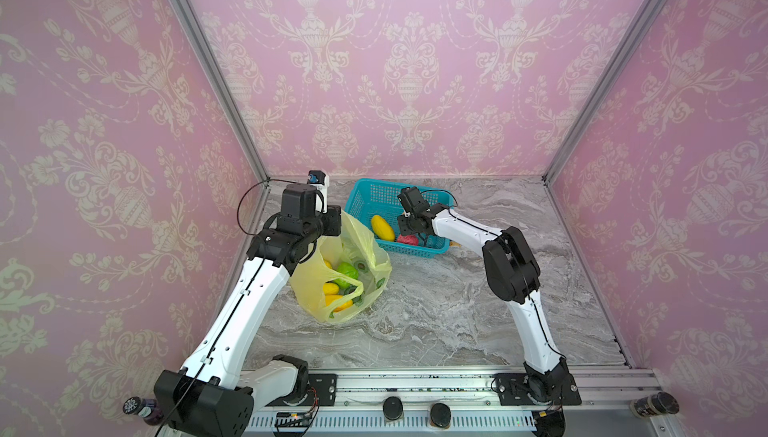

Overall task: Untie the knot of the plastic bag and take out the fruit
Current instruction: 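Lower the mango into the basket and open the right gripper, then move the right gripper back into the bag mouth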

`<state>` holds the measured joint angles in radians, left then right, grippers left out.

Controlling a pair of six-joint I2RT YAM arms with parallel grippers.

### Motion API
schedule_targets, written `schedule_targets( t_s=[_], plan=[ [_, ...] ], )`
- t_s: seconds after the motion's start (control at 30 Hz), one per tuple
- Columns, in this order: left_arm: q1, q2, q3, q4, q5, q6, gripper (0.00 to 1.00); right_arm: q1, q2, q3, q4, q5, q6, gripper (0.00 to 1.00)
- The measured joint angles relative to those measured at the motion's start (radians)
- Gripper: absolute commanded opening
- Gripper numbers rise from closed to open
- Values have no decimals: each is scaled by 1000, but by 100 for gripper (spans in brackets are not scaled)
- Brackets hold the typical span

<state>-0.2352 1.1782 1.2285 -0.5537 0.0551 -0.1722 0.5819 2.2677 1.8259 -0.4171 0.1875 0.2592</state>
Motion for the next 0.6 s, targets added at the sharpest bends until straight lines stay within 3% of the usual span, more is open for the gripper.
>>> schedule_targets(
  t_s=[0.07, 0.2, 0.37, 0.47, 0.6],
  plan=[
    [3, 2, 0, 0, 14, 0, 4, -2, -25, -34, 12, -8, -6, 69],
    [8, 8, -3, 2, 49, 7, 0, -3, -120, -128, 24, -17, -2, 78],
    [10, 7, -8, 10, 67, 19, 0, -3, -335, -291, 73, -16, 5, 80],
    [10, 8, -8, 12, 81, 22, 8, 5, -531, -457, 150, -6, 11, 82],
    [10, 8, -8, 13, 97, 26, 11, 62, -805, -700, 272, 16, 11, 81]
  ],
)
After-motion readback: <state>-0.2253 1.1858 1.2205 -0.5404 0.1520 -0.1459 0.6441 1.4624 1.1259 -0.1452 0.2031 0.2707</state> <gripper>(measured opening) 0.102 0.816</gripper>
